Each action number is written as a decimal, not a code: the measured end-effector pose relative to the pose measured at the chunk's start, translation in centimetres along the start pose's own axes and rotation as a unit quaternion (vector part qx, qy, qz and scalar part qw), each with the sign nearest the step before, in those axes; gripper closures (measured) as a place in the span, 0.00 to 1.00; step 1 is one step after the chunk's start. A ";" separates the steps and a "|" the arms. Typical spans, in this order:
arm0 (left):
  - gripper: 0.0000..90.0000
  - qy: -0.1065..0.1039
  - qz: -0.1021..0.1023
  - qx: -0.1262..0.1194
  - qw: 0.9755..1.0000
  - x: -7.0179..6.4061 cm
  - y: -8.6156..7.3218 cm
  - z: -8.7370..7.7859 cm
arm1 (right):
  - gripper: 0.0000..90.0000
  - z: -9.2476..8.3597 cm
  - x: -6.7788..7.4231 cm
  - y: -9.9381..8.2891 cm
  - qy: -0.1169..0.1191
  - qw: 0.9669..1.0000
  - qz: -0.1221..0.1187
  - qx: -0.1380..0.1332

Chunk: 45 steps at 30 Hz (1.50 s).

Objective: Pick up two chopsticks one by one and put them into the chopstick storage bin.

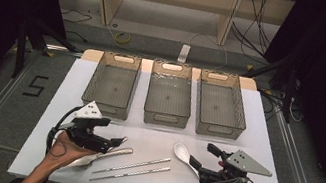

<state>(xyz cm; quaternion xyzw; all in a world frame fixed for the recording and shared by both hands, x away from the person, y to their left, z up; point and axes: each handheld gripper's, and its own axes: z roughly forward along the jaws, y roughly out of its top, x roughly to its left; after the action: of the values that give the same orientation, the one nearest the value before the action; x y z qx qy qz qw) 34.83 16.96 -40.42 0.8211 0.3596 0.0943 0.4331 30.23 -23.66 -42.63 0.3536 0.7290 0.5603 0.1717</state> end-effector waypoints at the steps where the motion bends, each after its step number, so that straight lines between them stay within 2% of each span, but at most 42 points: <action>1: 0.18 0.004 0.004 0.015 1.000 -0.1 0.2 0.3 | 0.26 0.1 0.0 0.0 0.005 1.000 0.004 0.004; 2: 0.18 0.006 0.008 0.031 0.999 -0.1 0.4 0.6 | 0.26 0.1 0.0 0.0 0.005 1.000 0.004 0.004; 6: 0.20 -0.010 0.015 0.089 0.996 -0.8 1.0 2.1 | 0.26 0.2 0.1 -0.1 0.010 1.000 0.001 0.009; 7: 0.22 -0.013 0.019 0.108 0.994 -1.0 1.1 2.5 | 0.26 0.3 0.1 -0.1 0.010 1.000 0.002 0.012; 9: 0.25 -0.005 0.035 0.144 0.989 -1.4 1.3 3.4 | 0.27 0.3 0.1 -0.1 0.010 1.000 0.002 0.016; 10: 0.29 0.002 0.040 0.155 0.987 -1.6 1.3 3.8 | 0.27 0.4 0.1 -0.1 0.013 1.000 0.003 0.019; 14: 0.35 -0.014 0.049 0.192 0.980 -2.5 1.6 4.7 | 0.27 0.5 0.2 -0.2 0.018 0.999 0.001 0.027; 15: 0.36 -0.016 0.053 0.204 0.977 -2.6 1.6 4.9 | 0.27 0.5 0.2 -0.2 0.019 0.999 0.000 0.027; 16: 0.37 -0.011 0.065 0.227 0.972 -2.9 1.5 5.6 | 0.27 0.6 0.3 -0.2 0.019 0.999 0.000 0.028; 17: 0.39 -0.011 0.065 0.227 0.972 -2.9 1.5 5.6 | 0.27 0.6 0.3 -0.2 0.019 0.999 0.000 0.028; 23: 0.50 -0.024 0.088 0.259 0.962 -4.0 1.4 7.1 | 0.27 0.6 0.3 -0.2 0.022 0.999 0.001 0.028; 25: 0.54 -0.030 0.088 0.265 0.960 -4.1 1.2 7.6 | 0.27 0.6 0.3 -0.2 0.023 0.999 0.001 0.030; 27: 0.58 -0.026 0.096 0.281 0.955 -4.1 0.8 8.1 | 0.27 0.6 0.3 -0.2 0.023 0.999 0.002 0.031; 30: 0.62 -0.026 0.094 0.282 0.954 -4.1 0.7 8.2 | 0.27 0.6 0.3 -0.2 0.023 0.999 0.002 0.032; 31: 0.66 -0.028 0.096 0.284 0.954 -4.0 0.7 8.3 | 0.27 0.7 0.3 -0.2 0.023 0.999 0.002 0.033; 33: 0.67 -0.029 0.095 0.289 0.952 -4.0 0.5 8.5 | 0.27 0.7 0.3 -0.2 0.022 0.999 0.002 0.033; 36: 0.72 -0.034 0.097 0.303 0.947 -4.0 0.2 8.9 | 0.27 0.7 0.3 -0.2 0.023 0.999 0.001 0.034; 41: 0.77 -0.041 0.090 0.305 0.947 -4.2 0.0 9.1 | 0.27 0.7 0.3 -0.2 0.024 0.999 0.000 0.033; 43: 0.79 -0.042 0.090 0.309 0.946 -4.2 -0.2 9.3 | 0.27 0.7 0.2 -0.2 0.023 0.999 0.000 0.035; 44: 0.80 -0.043 0.095 0.314 0.944 -4.2 -0.3 9.4 | 0.27 0.7 0.2 -0.2 0.023 0.999 0.000 0.035; 45: 0.81 -0.043 0.095 0.314 0.944 -4.2 -0.3 9.4 | 0.27 0.7 0.3 -0.2 0.023 0.999 0.000 0.034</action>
<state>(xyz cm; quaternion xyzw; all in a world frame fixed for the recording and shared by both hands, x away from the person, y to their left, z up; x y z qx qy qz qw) 36.05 8.17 -45.68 0.9491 0.2725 -0.0182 0.1570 30.45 -23.01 -43.00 0.3458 0.7519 0.5430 0.1424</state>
